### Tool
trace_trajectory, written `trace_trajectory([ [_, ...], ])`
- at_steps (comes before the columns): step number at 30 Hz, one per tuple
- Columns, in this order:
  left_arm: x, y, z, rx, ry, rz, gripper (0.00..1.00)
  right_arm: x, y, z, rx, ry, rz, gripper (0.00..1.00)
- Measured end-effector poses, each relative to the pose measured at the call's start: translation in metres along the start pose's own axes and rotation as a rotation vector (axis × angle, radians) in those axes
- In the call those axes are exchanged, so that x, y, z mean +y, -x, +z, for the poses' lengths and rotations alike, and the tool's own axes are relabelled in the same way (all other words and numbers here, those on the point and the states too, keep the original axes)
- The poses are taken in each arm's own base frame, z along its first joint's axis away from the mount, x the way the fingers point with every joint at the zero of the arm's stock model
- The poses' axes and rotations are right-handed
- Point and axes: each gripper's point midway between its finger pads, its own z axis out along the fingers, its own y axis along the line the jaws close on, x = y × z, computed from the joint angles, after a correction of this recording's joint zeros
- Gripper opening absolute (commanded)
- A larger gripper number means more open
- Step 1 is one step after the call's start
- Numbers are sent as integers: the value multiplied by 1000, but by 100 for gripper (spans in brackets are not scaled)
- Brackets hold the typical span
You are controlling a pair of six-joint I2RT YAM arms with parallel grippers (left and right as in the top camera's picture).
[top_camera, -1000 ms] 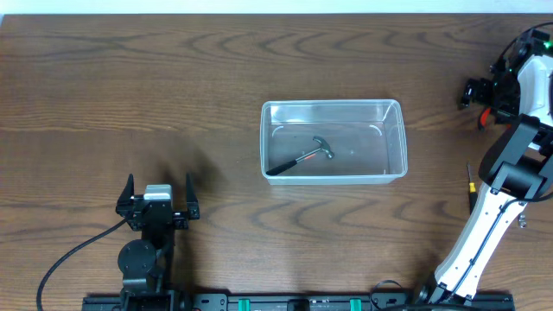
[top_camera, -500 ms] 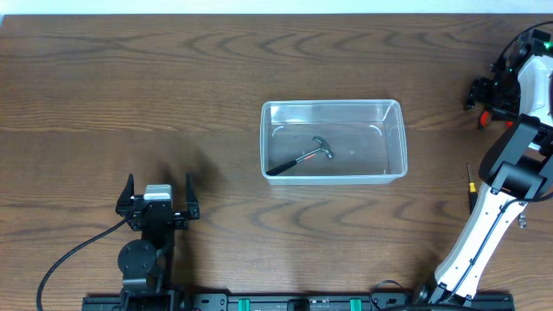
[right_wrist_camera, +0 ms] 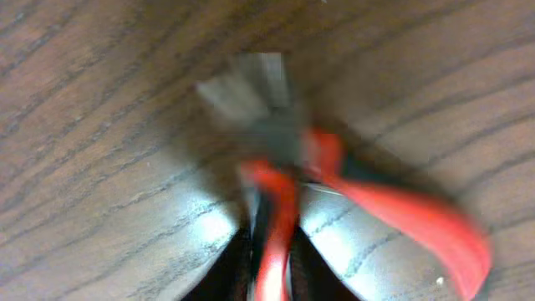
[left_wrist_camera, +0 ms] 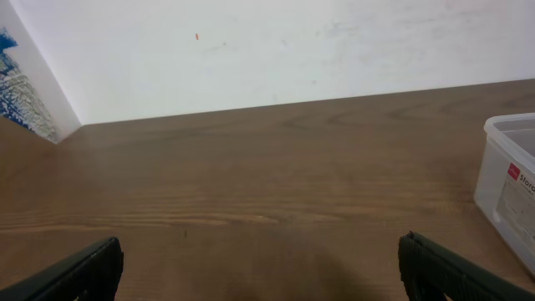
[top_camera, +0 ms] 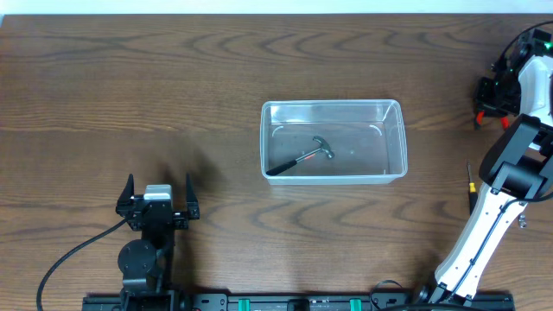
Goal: Pack container
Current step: 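Lower the right gripper over the pliers and close on the handles, then lift the pliers and carry them left over the container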
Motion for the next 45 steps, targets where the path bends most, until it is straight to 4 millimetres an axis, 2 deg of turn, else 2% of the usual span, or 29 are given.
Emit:
trace_trajectory([
  [8,0,0,0,0,0,0,98,1,-1,-14,15,3,7,4],
  [15,0,0,0,0,0,0,98,5,7,-61,-27,5,-17,4],
  [19,0,0,0,0,0,0,98,23,4,-94,-44,16,-97,3],
  [23,0,0,0,0,0,0,98,62,-5,-120,-58,31,-244,3],
  [25,0,0,0,0,0,0,98,85,-12,-129,-59,41,-325,3],
  [28,0,0,0,0,0,0,98,131,-22,-144,-88,64,-464,2],
  [33,0,0,0,0,0,0,98,189,-42,-170,-140,93,-625,1],
  [35,0,0,0,0,0,0,98,210,-53,-187,-174,104,-679,1],
  [40,0,0,0,0,0,0,98,258,-91,-233,-251,137,-810,1],
  [42,0,0,0,0,0,0,98,269,-110,-245,-252,147,-851,1],
  [45,0,0,0,0,0,0,98,280,-140,-252,-220,156,-907,1],
])
